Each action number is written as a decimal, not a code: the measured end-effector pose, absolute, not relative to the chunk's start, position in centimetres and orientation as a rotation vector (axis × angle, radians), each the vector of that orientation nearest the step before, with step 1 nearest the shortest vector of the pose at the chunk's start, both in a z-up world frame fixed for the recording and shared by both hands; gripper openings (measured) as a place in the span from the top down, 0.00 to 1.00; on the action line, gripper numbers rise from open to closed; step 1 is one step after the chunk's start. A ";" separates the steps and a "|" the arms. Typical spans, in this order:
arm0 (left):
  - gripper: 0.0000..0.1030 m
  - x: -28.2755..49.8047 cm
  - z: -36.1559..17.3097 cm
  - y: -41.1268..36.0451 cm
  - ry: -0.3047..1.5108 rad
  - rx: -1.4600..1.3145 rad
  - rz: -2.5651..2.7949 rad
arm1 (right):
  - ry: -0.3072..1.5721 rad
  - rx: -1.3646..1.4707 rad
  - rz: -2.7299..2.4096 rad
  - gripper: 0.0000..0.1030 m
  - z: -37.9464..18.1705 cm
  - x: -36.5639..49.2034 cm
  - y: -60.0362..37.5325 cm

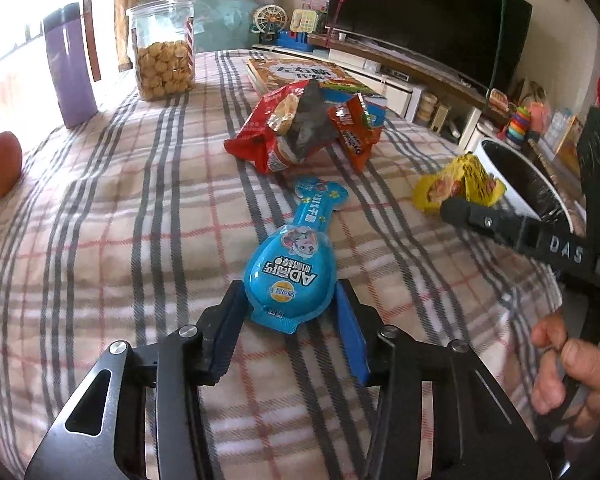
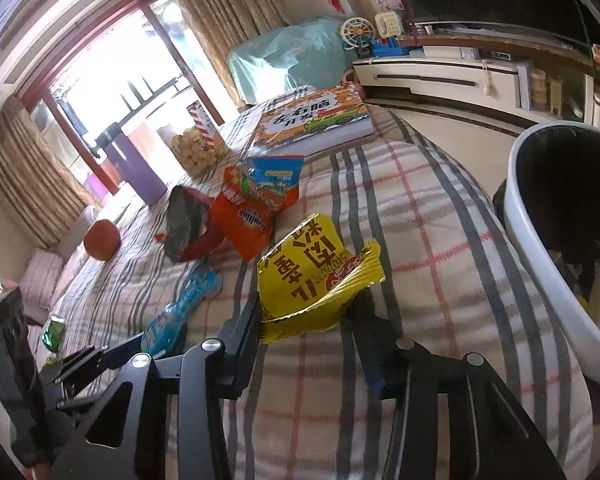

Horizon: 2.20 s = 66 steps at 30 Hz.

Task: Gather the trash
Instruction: 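Carry the blue candy toy and yellow snack bag toward the bin with both tools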

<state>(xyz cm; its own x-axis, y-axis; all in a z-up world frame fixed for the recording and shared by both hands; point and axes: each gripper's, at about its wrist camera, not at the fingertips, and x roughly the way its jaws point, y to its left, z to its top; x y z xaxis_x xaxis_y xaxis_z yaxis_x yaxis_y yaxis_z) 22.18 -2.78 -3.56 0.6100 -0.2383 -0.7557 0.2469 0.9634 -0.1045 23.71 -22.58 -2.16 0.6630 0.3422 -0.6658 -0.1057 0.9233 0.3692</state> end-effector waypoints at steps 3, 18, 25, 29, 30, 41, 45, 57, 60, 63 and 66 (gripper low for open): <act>0.57 21.4 -3.4 -3.1 0.867 -0.014 -0.294 | 0.808 0.307 0.268 0.57 -2.0 22.4 -23.0; 0.58 18.8 -2.5 -6.0 0.845 -0.030 -0.355 | 0.789 0.297 0.283 0.57 -0.7 17.9 -25.1; 0.58 18.0 -1.5 -8.3 0.825 -0.013 -0.399 | 0.757 0.311 0.258 0.57 0.4 16.5 -27.2; 0.58 17.7 -1.0 -9.6 0.817 -0.001 -0.421 | 0.737 0.314 0.240 0.57 1.1 15.7 -28.5; 0.58 17.7 -0.9 -9.9 0.814 0.003 -0.426 | 0.733 0.315 0.234 0.57 1.3 15.6 -28.8; 0.58 17.5 0.3 -13.1 0.791 0.035 -0.486 | 0.690 0.334 0.178 0.57 2.6 14.6 -32.0; 0.58 17.6 0.6 -14.2 0.788 0.040 -0.503 | 0.677 0.335 0.162 0.57 3.1 14.3 -32.9; 0.58 17.8 1.4 -16.8 0.769 0.055 -0.545 | 0.662 0.352 0.113 0.57 3.4 14.1 -35.5; 0.58 17.8 1.5 -17.3 0.768 0.059 -0.553 | 0.660 0.353 0.106 0.57 3.4 14.1 -36.0; 0.58 17.9 1.6 -17.9 0.767 0.063 -0.560 | 0.660 0.356 0.098 0.57 3.4 14.1 -36.6; 0.58 18.0 1.7 -18.3 0.765 0.065 -0.567 | 0.662 0.357 0.087 0.57 3.5 14.2 -37.2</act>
<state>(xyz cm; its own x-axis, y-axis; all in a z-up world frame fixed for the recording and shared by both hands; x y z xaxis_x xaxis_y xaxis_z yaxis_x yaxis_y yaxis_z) 18.04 -18.29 1.65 0.5801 -0.4617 -0.6710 0.5079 0.8491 -0.1451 14.19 -37.22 3.47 0.7876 0.1915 -0.5857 0.0336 0.9357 0.3511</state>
